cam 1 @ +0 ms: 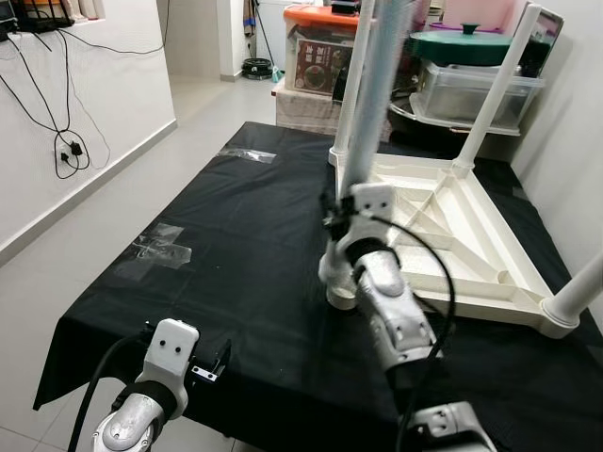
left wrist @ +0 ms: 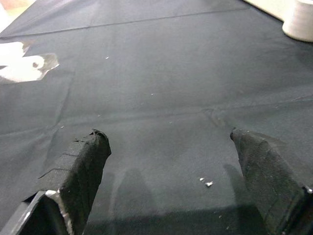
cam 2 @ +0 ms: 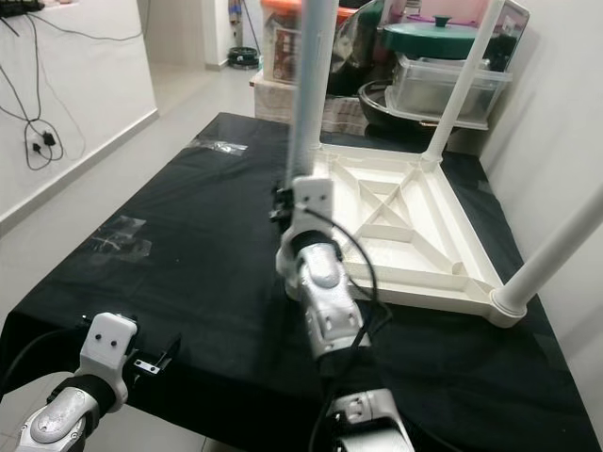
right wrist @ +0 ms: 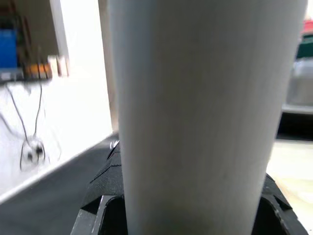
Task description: Building children table
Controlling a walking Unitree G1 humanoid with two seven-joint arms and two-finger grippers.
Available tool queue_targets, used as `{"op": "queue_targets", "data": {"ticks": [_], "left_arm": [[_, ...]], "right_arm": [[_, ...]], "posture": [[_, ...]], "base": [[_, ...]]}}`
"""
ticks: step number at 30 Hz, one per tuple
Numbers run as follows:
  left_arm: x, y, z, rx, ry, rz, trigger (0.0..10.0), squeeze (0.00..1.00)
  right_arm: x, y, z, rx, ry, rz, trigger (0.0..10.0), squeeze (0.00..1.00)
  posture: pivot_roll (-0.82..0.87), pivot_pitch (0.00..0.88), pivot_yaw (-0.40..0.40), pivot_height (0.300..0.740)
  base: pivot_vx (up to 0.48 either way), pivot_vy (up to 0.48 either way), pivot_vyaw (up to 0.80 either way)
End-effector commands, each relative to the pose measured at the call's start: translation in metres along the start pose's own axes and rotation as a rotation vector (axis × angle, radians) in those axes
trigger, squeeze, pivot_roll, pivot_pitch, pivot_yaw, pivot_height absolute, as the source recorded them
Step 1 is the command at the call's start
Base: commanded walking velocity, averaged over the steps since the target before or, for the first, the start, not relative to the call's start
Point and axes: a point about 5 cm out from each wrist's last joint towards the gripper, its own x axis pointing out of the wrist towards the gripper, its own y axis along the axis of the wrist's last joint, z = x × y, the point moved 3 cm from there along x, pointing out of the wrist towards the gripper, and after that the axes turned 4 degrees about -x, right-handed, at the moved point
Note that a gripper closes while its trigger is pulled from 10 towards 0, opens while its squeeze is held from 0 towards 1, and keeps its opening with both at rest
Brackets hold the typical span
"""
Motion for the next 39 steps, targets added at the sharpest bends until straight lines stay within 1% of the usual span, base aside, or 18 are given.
{"op": "queue_targets", "data": {"ticks": [1, 4, 7, 10, 12, 13, 14, 16, 17, 18, 19, 20, 21, 22, 23, 25, 30, 39], "left_arm": [[0.0, -0.001, 0.001, -0.002, -0.002, 0.0, 10.0, 0.0], [0.001, 0.001, 0.001, -0.007, 0.004, 0.01, 10.0, 0.0], [0.001, 0.002, 0.0, -0.005, 0.006, 0.015, 10.0, 0.0], [0.003, 0.013, -0.004, 0.016, 0.011, 0.051, 10.0, 0.0], [0.003, 0.013, -0.004, 0.016, 0.011, 0.051, 10.0, 0.0], [0.004, 0.019, -0.007, 0.024, 0.009, 0.071, 10.0, 0.0], [0.004, 0.019, -0.007, 0.024, 0.009, 0.071, 10.0, 0.0], [0.009, 0.048, -0.028, 0.101, -0.011, 0.149, 10.0, 0.0], [0.009, 0.048, -0.028, 0.101, -0.011, 0.149, 10.0, 0.0], [0.012, 0.059, -0.035, 0.131, -0.022, 0.176, 10.0, 0.0], [0.012, 0.059, -0.035, 0.131, -0.022, 0.176, 10.0, 0.0], [0.016, 0.07, -0.04, 0.159, -0.049, 0.2, 10.0, 0.0], [0.016, 0.07, -0.04, 0.159, -0.049, 0.2, 10.0, 0.0], [0.021, 0.076, -0.041, 0.182, -0.081, 0.215, 10.0, 0.0], [0.021, 0.076, -0.041, 0.182, -0.081, 0.215, 10.0, 0.0], [0.031, 0.087, -0.041, 0.199, -0.142, 0.238, 10.0, 0.0], [0.038, 0.092, -0.038, 0.165, -0.191, 0.245, 10.0, 0.0], [0.038, 0.084, -0.006, 0.128, -0.38, 0.204, 10.0, 0.0]], "right_arm": [[0.005, 0.015, 0.002, 0.043, -0.003, 0.047, 10.0, 0.0], [0.01, 0.033, 0.005, 0.101, -0.004, 0.094, 10.0, 0.0], [0.009, 0.035, 0.004, 0.115, -0.003, 0.099, 10.0, 0.0], [0.004, 0.029, -0.01, 0.186, 0.08, 0.057, 10.0, 0.0], [0.004, 0.029, -0.01, 0.186, 0.08, 0.057, 10.0, 0.0], [0.001, 0.026, -0.02, 0.231, 0.143, 0.03, 10.0, 0.0], [0.001, 0.026, -0.02, 0.231, 0.143, 0.03, 10.0, 0.0], [-0.012, 0.032, -0.06, 0.323, 0.402, 0.007, 10.0, 0.0], [-0.012, 0.032, -0.06, 0.323, 0.402, 0.007, 10.0, 0.0], [-0.019, 0.036, -0.075, 0.343, 0.497, 0.01, 10.0, 0.0], [-0.019, 0.036, -0.075, 0.343, 0.497, 0.01, 10.0, 0.0], [-0.025, 0.04, -0.09, 0.348, 0.583, 0.017, 10.0, 0.0], [-0.025, 0.04, -0.09, 0.348, 0.583, 0.017, 10.0, 0.0], [-0.03, 0.043, -0.101, 0.342, 0.637, 0.023, 10.0, 0.0], [-0.03, 0.043, -0.101, 0.342, 0.637, 0.023, 10.0, 0.0], [-0.037, 0.046, -0.12, 0.335, 0.714, 0.027, 10.0, 0.0], [-0.041, 0.051, -0.13, 0.339, 0.76, 0.036, 10.0, 0.0], [-0.035, 0.058, -0.146, 0.308, 0.797, 0.07, 10.0, 0.0]], "posture": [[0.09, 0.0, -0.083, 0.74], [0.09, 0.0, -0.082, 0.74], [0.09, 0.0, -0.081, 0.74], [0.08, 0.0, -0.076, 0.74], [0.08, 0.0, -0.076, 0.74], [0.08, 0.0, -0.075, 0.74], [0.08, 0.0, -0.075, 0.74], [0.08, 0.0, -0.073, 0.74], [0.08, 0.0, -0.073, 0.74], [0.08, 0.0, -0.072, 0.74], [0.08, 0.0, -0.072, 0.74], [0.08, 0.0, -0.068, 0.74], [0.08, 0.0, -0.068, 0.74], [0.07, 0.0, -0.06, 0.74], [0.07, 0.0, -0.06, 0.74], [0.07, 0.0, -0.047, 0.74], [0.06, 0.0, -0.042, 0.74], [0.06, 0.0, -0.04, 0.74]], "base": [[0.0, 0.0, 0.0], [0.0, 0.0, 0.0], [0.0, 0.0, 0.0], [0.0, 0.0, 0.0], [0.0, 0.0, 0.0], [0.0, 0.0, 0.0], [0.0, 0.0, 0.0], [0.0, 0.0, 0.0], [0.0, 0.0, 0.0], [0.0, 0.0, 0.0], [0.0, 0.0, 0.0], [0.0, 0.0, 0.0], [0.0, 0.0, 0.0], [0.0, 0.0, 0.0], [0.0, 0.0, 0.0], [0.0, 0.0, 0.0], [0.0, 0.0, 0.0], [0.0, 0.0, 0.0]]}}
